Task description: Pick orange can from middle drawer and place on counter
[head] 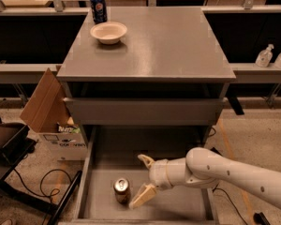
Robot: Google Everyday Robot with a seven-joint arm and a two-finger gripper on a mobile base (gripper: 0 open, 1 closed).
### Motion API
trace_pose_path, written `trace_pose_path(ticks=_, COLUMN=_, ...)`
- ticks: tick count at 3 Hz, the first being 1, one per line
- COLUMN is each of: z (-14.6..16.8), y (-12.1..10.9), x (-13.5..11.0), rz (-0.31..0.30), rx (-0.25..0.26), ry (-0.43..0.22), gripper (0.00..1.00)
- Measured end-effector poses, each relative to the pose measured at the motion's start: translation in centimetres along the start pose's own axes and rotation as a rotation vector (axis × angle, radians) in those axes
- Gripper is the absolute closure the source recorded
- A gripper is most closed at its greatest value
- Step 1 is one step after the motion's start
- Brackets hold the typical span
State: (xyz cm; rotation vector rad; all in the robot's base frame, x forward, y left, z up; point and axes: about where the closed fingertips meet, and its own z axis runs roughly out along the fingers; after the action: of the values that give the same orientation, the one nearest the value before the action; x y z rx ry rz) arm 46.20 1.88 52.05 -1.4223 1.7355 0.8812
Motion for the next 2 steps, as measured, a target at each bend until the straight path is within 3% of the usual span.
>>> trace_pose_path(ticks=2, z=7.2, y=2.2, x=1.7, rz=-0.039, rx=-0.066, ry=-0.095, gripper=0.0)
